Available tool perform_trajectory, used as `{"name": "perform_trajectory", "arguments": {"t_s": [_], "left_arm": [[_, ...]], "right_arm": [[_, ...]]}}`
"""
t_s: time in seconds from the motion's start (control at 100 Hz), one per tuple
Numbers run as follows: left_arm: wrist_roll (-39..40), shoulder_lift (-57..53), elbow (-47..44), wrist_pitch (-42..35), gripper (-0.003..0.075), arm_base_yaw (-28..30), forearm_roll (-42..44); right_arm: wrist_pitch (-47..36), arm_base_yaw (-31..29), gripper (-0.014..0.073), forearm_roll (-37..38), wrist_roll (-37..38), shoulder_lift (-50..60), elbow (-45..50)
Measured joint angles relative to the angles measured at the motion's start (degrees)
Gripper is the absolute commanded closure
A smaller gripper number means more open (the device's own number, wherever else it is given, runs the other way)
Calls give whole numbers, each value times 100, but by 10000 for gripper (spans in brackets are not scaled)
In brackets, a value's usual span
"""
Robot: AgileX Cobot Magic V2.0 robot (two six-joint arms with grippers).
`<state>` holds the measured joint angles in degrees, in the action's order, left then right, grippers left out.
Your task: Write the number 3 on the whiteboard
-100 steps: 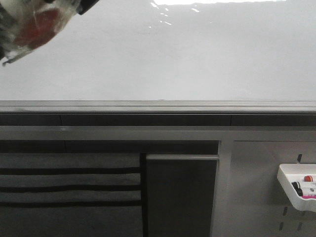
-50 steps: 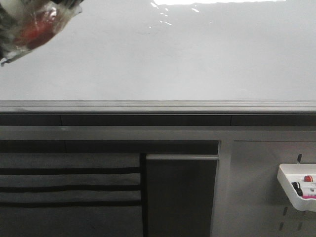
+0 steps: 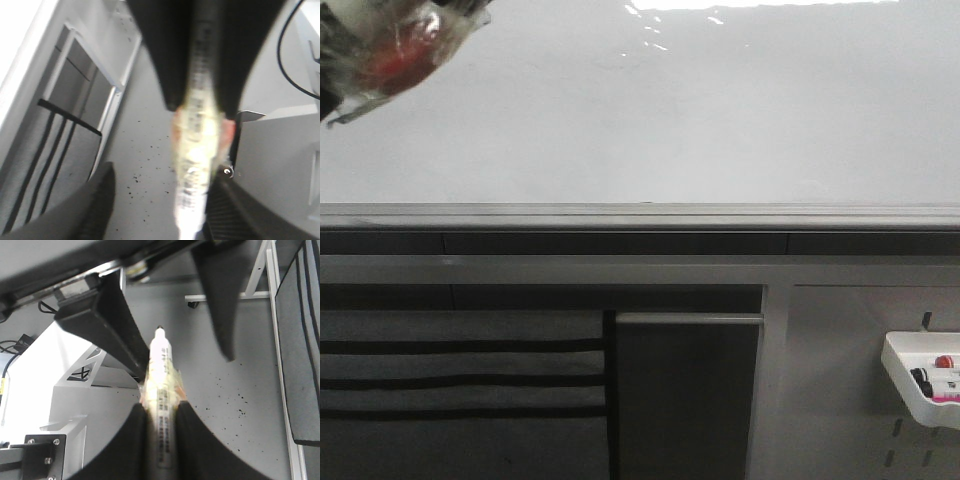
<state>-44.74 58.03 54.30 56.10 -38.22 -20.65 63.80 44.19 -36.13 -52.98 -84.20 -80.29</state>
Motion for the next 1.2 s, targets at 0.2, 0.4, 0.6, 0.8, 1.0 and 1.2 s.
{"name": "perform_trajectory", "arguments": {"t_s": [0.2,0.4,0.6,0.8,1.0,1.2], "left_arm": [[216,-536,0,-310,268,759,36],[617,-1241,-117,-499,269,1713,-7],[701,-1807,-889,-867,269,2372,-394],[710,-1884,-1268,-1208,269,2427,-512],[710,-1884,-1265,-1245,269,2427,-522],[710,-1884,-1265,-1253,269,2427,-522]], "right_arm": [[-92,-416,610,319,682,193,0],[-416,-1478,610,433,2061,874,271],[-1555,-2105,610,363,2393,1836,1648],[-2528,-2114,610,286,2017,2601,2773],[-2617,-2161,610,286,1790,2420,2672],[-2329,-2501,610,364,1769,1620,1760]]}}
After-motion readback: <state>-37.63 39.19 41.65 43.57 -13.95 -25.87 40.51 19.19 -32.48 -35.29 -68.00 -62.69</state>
